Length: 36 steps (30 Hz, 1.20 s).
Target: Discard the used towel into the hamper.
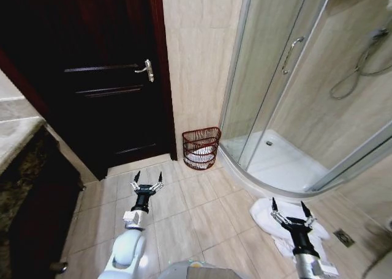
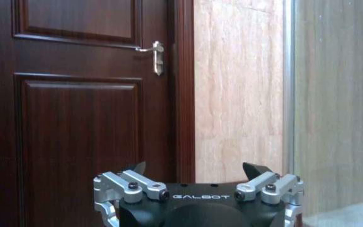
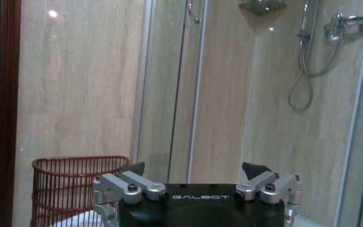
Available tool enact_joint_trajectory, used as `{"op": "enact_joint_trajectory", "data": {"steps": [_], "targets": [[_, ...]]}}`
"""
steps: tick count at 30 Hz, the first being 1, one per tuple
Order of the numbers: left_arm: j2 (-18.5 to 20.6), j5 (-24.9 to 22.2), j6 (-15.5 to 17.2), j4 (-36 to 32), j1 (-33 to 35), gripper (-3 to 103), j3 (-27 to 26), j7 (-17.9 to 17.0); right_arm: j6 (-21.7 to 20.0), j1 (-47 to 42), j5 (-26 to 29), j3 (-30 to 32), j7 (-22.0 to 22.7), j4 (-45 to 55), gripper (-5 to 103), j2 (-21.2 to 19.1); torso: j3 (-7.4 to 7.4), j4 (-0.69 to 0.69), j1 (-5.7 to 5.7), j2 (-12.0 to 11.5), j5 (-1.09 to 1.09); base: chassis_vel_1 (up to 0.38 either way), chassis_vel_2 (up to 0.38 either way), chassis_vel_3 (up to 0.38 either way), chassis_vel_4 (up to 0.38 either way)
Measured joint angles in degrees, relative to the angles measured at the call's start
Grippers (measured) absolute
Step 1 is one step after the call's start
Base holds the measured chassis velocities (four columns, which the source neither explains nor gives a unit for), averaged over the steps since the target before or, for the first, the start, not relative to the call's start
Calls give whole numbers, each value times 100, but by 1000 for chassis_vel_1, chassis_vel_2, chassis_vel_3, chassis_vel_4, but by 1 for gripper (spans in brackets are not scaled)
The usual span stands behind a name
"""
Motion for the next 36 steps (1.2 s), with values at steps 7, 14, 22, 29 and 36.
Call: {"op": "enact_joint_trajectory", "data": {"steps": [7, 14, 22, 29, 36], "targets": [[32, 23, 130, 157, -304, 100, 124, -23, -3, -9, 35, 68, -37, -89, 100, -3, 1, 0, 3, -1, -1, 9, -11, -13, 8], [73, 72, 221, 184, -493, 100, 324, -62, -72, -52, 49, 164, -113, -99, 100, 38, 1, 0, 3, -1, -2, -6, -9, 9, 6], [63, 85, 242, 243, -573, 100, 414, -82, -117, 3, 87, 173, -112, -137, 100, 32, 1, 0, 2, -1, -2, -131, -136, 123, 142], [72, 122, 288, 218, -531, 100, 502, -92, -97, -50, 141, 227, -101, -144, 100, 22, 1, -1, 2, -1, -3, -234, -230, 228, 226], [1, 332, 294, 286, -696, 100, 754, -193, 60, -179, 226, 320, 41, -116, 100, -41, 1, -2, 2, -1, -5, -221, -218, 220, 211]]}}
